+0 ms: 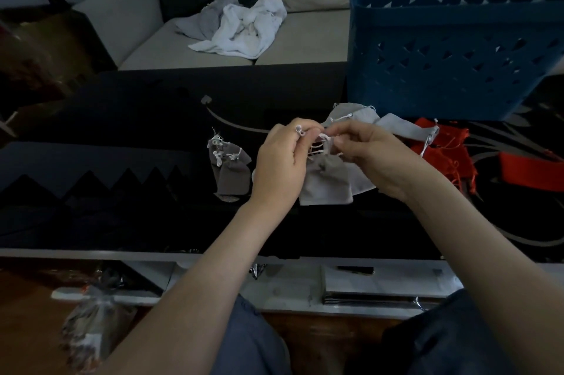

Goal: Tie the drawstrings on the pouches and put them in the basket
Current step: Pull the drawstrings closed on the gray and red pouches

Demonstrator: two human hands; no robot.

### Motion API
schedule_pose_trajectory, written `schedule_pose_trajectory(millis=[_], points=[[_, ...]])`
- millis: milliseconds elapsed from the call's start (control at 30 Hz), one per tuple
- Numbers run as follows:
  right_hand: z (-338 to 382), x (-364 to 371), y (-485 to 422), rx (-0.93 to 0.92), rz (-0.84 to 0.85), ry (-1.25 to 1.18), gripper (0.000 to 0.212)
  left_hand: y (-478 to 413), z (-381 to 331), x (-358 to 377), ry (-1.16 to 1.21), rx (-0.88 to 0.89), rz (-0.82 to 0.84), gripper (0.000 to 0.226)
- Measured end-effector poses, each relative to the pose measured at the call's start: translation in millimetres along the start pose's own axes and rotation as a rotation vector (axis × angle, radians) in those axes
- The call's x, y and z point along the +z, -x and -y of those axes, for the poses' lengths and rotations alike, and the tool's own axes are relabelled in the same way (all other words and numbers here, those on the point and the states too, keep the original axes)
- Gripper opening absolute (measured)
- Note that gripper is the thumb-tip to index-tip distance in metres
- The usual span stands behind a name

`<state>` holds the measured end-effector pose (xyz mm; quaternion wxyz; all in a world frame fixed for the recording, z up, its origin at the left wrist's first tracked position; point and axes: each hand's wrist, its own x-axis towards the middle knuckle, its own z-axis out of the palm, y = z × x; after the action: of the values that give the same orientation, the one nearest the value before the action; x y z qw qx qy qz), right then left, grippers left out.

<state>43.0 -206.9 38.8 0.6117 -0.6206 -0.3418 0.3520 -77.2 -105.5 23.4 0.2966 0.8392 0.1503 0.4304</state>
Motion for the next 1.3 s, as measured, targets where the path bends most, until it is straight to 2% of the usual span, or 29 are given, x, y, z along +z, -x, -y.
schedule_pose_trajectory(millis=[100,233,300,400,500,600,700,800,933,1033,1100,1200,1300], points=[[4,-1,-1,-0.084,-0.11,-0.287,0.022,-1,2,0,0.059,-0.067,0.014,0.028],[10,-4,0,-0.114,-0.197,-0.741,0.018,-3,4,0,0.075,-0.251,0.006,0.032],[12,-6,1,-0.123,-0.221,-0.882,0.014,-5,3,-2,0.118,-0.377,-0.03,0.035],[12,-10,-1,-0.127,-0.22,-0.989,0.024,-7,3,-4,0.161,-0.496,-0.065,0.04],[13,-13,-3,-0.133,-0.243,-0.827,0.024,-9,4,-4,0.205,-0.559,-0.025,0.042],[11,-12,0,-0.195,-0.255,-0.416,0.02,-9,4,-4,0.269,-0.615,0.041,0.042],[9,-10,5,-0.172,-0.166,0.046,0.03,-9,-1,-6,0.381,-0.583,0.109,0.04],[11,-3,9,-0.146,-0.022,0.289,0.013,-8,-10,-7,0.523,-0.568,0.14,0.038],[13,6,12,-0.18,0.036,0.326,0.006,-8,-16,-9,0.7,-0.503,0.133,0.034],[13,6,14,-0.154,0.056,0.26,0.009,-7,-13,-7,0.727,-0.387,0.164,0.025],[13,5,14,-0.122,0.071,0.243,0.007,-7,-10,-8,0.665,-0.323,0.181,0.018],[13,5,13,-0.108,0.076,0.224,0.01,-9,-4,-10,0.472,-0.242,0.23,0.022],[14,5,13,-0.125,0.067,0.16,0.012,-8,0,-11,0.377,-0.267,0.281,0.019]])
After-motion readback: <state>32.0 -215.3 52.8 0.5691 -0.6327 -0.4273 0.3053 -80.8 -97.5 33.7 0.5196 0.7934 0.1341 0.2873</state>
